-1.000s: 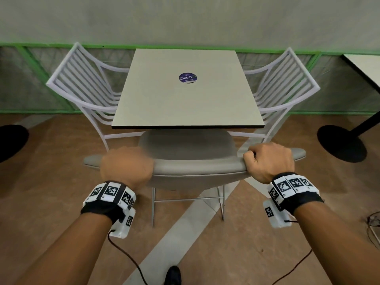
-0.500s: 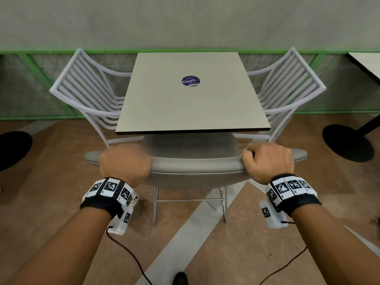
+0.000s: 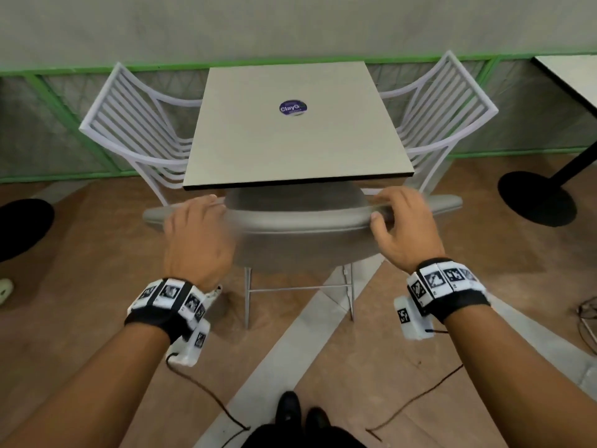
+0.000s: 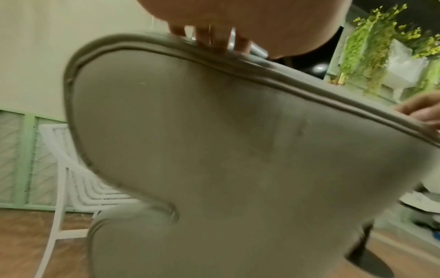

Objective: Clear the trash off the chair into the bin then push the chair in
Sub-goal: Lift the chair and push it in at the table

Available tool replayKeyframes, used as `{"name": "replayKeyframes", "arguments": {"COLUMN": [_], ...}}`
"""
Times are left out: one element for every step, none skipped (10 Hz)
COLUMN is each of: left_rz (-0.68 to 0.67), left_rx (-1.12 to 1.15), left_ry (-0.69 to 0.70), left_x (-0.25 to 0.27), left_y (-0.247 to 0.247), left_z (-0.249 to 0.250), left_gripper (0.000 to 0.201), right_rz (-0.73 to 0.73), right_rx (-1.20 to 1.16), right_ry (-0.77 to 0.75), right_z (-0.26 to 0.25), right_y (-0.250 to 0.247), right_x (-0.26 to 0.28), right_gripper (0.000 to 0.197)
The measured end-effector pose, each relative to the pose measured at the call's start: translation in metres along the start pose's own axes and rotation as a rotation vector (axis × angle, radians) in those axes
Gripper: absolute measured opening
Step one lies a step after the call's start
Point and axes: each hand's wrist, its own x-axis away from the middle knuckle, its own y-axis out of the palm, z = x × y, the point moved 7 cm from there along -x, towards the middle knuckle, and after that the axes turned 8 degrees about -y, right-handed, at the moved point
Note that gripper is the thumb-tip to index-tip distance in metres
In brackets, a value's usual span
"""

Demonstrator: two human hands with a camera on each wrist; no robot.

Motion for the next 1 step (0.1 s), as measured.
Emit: {"name": "replayKeyframes", "arguments": {"left_rz": [-0.154], "left_rx": [-0.067], "left_ry": [0.060], "left_x": [0.1038], "left_y": [0.0200], "left_z": [-0.0218], "left_gripper": [0.054], "right_rz": [-0.107], "right_rx": [-0.097], "right_ry": [-0.010], "right_z": [-0.0260], "right_y": [0.0204], "right_x": [0.0865], "right_gripper": [0.035]}}
